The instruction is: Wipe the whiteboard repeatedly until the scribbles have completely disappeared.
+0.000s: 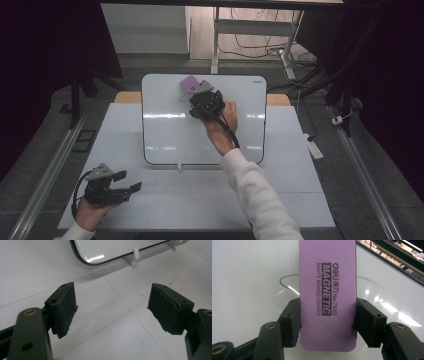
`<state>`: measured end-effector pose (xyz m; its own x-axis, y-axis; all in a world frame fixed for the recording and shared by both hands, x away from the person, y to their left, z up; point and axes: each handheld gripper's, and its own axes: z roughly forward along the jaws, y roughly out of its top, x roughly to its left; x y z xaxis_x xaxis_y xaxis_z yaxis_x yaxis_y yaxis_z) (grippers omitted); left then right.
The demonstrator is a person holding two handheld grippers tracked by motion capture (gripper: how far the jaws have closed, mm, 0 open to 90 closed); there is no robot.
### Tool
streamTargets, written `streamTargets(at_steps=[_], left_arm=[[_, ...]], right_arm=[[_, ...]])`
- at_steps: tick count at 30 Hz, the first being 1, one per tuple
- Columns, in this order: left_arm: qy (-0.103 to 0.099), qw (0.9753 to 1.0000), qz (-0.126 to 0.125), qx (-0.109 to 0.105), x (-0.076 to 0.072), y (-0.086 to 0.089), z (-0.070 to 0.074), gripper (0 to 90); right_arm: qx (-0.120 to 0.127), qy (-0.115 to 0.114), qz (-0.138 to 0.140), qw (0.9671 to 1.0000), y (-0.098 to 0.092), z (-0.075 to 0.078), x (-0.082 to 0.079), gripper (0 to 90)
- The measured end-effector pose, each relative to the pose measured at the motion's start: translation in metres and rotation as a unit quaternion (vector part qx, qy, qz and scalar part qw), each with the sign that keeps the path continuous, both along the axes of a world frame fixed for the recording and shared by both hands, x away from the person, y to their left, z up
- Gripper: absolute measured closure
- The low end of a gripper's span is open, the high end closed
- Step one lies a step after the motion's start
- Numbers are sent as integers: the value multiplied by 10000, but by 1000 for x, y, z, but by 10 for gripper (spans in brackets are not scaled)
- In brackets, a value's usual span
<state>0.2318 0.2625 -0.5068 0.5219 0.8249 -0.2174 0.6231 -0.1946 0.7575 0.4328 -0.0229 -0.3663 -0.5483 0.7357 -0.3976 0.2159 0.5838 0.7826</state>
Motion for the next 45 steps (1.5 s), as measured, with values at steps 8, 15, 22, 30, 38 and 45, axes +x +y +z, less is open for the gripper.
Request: streamTargets(at_steps=[8, 15, 22, 30, 38, 45], left_arm=[[6, 10000, 5, -5, 0, 0, 0, 233], [-2, 10000, 9, -8, 0, 1, 0, 233], [6, 10000, 6, 6, 0, 0, 0, 233], [14, 10000, 36, -7, 0, 0, 0, 233], [4, 10000, 25, 7, 0, 1, 0, 232], [10, 10000, 11, 32, 1, -1, 0, 232]], right_arm=[[-466, 192, 592, 9970, 33, -20, -19, 414], [-365, 222, 347, 9985, 10, -12, -13, 414], [-40, 145, -265, 9995, -30, 9, 6, 414], [-515, 95, 252, 9983, 23, -1, -5, 414], [-493, 202, 398, 9978, 22, -8, -11, 414], [-696, 223, 576, 9957, 23, -21, -22, 414]])
